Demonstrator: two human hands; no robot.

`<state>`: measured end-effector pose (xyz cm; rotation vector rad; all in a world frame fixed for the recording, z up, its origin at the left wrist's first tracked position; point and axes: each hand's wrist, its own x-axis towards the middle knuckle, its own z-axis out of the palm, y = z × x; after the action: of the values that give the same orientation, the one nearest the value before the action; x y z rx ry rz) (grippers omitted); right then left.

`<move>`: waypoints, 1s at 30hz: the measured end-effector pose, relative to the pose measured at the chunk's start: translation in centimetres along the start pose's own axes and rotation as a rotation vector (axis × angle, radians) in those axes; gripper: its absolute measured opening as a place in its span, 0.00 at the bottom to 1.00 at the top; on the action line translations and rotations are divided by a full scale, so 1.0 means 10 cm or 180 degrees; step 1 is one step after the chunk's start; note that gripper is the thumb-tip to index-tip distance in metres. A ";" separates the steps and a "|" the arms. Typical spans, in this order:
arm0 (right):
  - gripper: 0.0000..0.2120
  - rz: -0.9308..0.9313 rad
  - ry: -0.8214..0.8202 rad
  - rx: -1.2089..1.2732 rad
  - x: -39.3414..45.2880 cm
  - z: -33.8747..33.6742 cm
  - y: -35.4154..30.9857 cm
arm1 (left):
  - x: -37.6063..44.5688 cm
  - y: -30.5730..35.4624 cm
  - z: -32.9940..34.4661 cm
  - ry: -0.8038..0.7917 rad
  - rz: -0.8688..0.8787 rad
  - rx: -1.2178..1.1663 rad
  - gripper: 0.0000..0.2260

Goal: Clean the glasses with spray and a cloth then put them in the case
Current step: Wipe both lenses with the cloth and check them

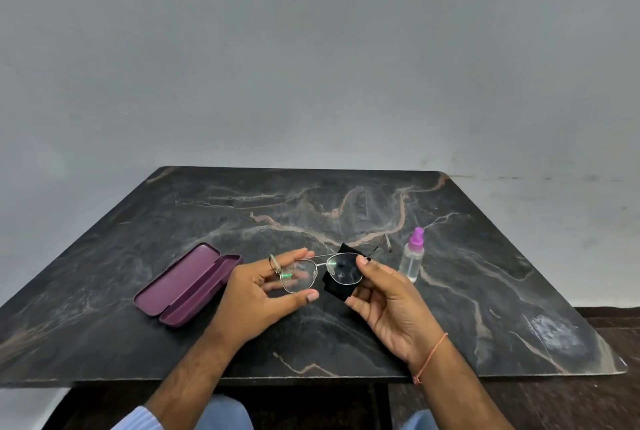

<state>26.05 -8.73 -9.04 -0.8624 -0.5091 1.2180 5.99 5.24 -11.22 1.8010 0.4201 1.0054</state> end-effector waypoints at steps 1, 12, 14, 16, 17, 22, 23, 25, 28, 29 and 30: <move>0.20 0.0020 -0.0058 -0.0046 0.00 0.00 0.00 | 0.00 0.00 0.00 0.0009 0.0029 0.0051 0.31; 0.19 -0.0172 0.0020 -0.0088 0.01 0.03 0.02 | -0.02 0.04 0.01 0.0252 0.0339 0.0344 0.27; 0.21 -0.0223 0.0111 -0.0043 0.01 0.02 0.02 | -0.02 0.06 0.02 0.0271 0.0391 0.0423 0.26; 0.19 -0.0150 0.0025 -0.0104 0.00 0.03 0.01 | -0.02 0.09 0.02 0.0291 0.0440 0.0503 0.26; 0.17 -0.0083 -0.0057 -0.0152 -0.01 0.04 0.01 | -0.03 0.10 0.02 0.0304 0.0459 0.0522 0.26; 0.20 -0.0074 -0.0167 -0.0219 -0.01 0.07 0.00 | -0.03 0.09 0.02 0.0392 0.0573 0.0596 0.27; 0.18 -0.0153 -0.0095 -0.0220 -0.01 0.07 0.01 | -0.03 0.09 0.02 0.0400 0.0588 0.0612 0.27; 0.12 -0.0291 0.0089 -0.0182 0.00 0.07 0.02 | -0.03 0.07 0.02 0.0387 0.0564 0.0616 0.28; 0.09 -0.0281 0.0064 -0.0137 -0.01 0.07 0.02 | -0.03 0.06 0.02 0.0324 0.0469 0.0559 0.28; 0.11 -0.0201 -0.0004 -0.0131 -0.01 0.06 0.02 | -0.03 0.06 0.02 0.0295 0.0439 0.0534 0.28; 0.13 -0.0106 -0.0069 -0.0129 -0.02 0.06 0.01 | -0.03 0.05 0.03 0.0270 0.0407 0.0509 0.27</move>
<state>25.50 -8.71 -8.76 -0.8726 -0.5654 1.1910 5.95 4.67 -10.90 1.9529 0.4527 1.1679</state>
